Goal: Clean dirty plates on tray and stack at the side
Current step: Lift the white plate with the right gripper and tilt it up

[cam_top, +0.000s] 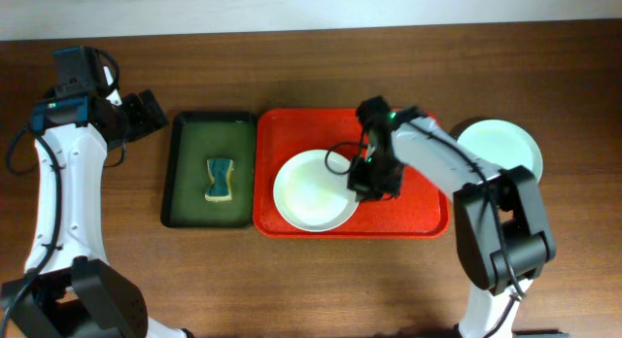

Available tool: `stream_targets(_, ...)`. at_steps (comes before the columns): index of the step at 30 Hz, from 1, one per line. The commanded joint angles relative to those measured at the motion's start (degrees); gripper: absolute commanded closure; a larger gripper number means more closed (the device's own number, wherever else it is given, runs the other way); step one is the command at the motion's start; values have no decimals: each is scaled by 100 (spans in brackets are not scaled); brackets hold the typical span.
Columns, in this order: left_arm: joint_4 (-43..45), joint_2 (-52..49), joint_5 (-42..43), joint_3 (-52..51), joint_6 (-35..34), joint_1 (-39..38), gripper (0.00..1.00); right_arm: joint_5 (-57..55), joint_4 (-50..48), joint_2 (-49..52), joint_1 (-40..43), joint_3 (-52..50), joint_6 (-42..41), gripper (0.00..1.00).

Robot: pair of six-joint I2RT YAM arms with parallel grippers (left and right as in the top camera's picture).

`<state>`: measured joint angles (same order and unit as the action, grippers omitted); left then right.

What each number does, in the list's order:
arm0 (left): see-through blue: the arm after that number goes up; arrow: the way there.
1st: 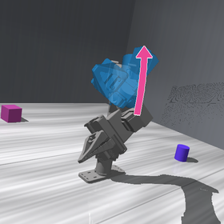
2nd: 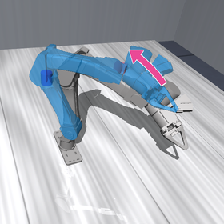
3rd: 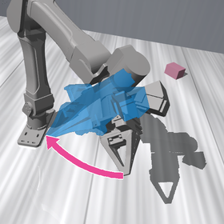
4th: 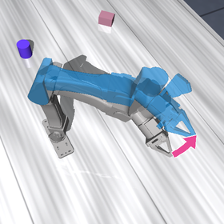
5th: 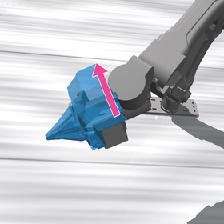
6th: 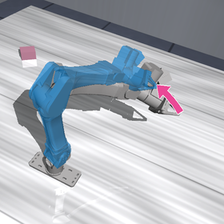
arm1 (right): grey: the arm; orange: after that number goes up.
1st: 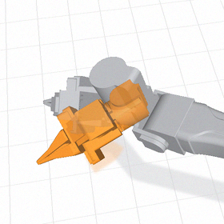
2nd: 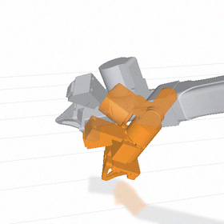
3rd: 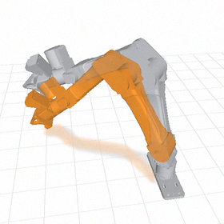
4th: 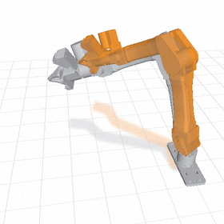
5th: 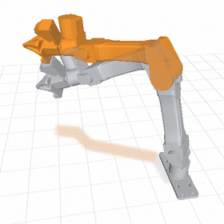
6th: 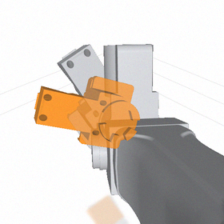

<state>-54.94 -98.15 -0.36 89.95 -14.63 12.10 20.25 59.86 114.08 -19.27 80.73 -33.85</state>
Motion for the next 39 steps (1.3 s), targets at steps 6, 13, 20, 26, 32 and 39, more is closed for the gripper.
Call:
stream_targets(6,-9,-31,61,31,-76,44,1,306,960,-26,76,2308,284,96)
stream_targets(13,-9,-31,61,31,-76,44,1,-1611,-745,-4,-1250,2354,-739,96)
stream_targets(20,-7,-31,61,31,-76,44,0,-3932,-1113,179,-2640,2354,-710,96)
stream_targets(26,-9,-31,61,31,-76,44,0,-4371,-1128,107,-2964,2367,-15,96)
stream_targets(32,-9,-31,61,31,-76,44,1,-5294,-1126,-470,-3405,2378,245,96)
stream_targets(39,-9,-31,61,31,-76,44,0,-6975,-1130,-573,-4057,2378,820,96)
